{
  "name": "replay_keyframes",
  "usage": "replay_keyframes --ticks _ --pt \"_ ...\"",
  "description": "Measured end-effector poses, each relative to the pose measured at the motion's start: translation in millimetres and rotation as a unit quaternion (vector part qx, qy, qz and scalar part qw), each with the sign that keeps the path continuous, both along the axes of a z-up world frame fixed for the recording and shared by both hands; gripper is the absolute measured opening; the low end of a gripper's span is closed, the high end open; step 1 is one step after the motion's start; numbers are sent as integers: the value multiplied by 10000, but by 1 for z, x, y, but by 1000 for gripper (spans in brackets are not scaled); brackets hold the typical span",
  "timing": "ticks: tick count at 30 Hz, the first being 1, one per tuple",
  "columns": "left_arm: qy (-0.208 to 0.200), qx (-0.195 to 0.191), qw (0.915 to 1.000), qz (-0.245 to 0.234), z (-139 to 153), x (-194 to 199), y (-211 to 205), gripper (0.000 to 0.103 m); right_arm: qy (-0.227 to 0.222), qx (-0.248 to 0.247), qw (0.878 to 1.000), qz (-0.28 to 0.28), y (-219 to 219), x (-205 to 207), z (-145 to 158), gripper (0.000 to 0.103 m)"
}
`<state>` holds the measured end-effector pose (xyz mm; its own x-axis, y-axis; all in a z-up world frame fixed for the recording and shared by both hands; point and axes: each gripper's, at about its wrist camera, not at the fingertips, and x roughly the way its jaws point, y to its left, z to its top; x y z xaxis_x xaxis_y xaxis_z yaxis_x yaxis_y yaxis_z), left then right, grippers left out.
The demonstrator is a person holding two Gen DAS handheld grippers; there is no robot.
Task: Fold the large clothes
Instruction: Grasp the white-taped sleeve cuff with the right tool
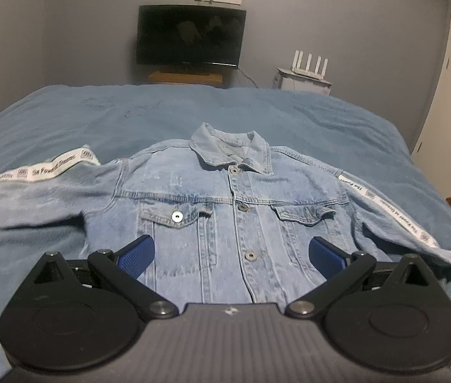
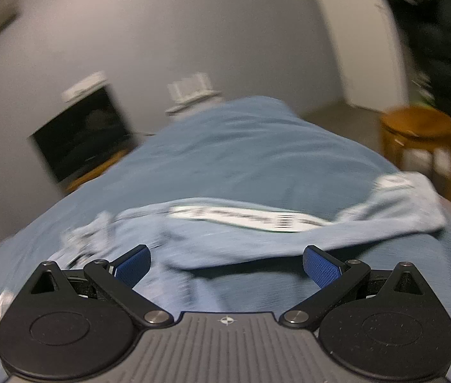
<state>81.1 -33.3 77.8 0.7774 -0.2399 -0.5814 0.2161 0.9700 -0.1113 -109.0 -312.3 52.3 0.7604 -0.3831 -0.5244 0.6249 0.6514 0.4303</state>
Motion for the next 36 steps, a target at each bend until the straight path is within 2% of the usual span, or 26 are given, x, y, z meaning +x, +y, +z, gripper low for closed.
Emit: replay_keyframes --ticks 3,5,7,9,13,15,18,23,28,32,34,36 --pt "28 319 9995 -34 -18 15 -9 103 -172 868 9950 -461 -40 -11 -20 103" --pt "95 379 9992 -70 -35 20 -10 103 -355 1537 9846 -756 -63 -18 -39 101" --pt "214 406 9989 -66 -56 23 -7 103 -441 2017 9729 -1039 -76 -20 -59 94" --pt "399 467 9981 -5 -76 28 -3 103 -515 2239 9655 -1227 -80 -21 -73 84" --pt "945 248 9952 -59 -99 39 7 103 -447 2186 9644 -1419 -80 -6 -84 76" --pt "977 80 9952 -75 -102 41 12 103 -506 2220 9615 -1537 -81 -1 -86 70" --pt "1038 -142 9945 -29 -106 43 15 103 -693 2467 9504 -1763 -92 5 -94 62" --pt "1300 -237 9911 -161 -115 49 10 103 -736 2746 9348 -2129 -104 17 -117 59" --pt "1483 -246 9885 -156 -123 59 7 103 -774 2438 9295 -2655 -111 25 -123 48" --pt "1546 -257 9875 -132 -127 63 8 103 -1107 2265 9160 -3122 -117 20 -124 42" --pt "1554 -233 9875 -131 -128 64 7 103 -1150 2046 9209 -3112 -119 25 -121 31" --pt "1541 -206 9877 -140 -129 65 6 103 -1091 1572 9346 -2998 -113 36 -108 17"
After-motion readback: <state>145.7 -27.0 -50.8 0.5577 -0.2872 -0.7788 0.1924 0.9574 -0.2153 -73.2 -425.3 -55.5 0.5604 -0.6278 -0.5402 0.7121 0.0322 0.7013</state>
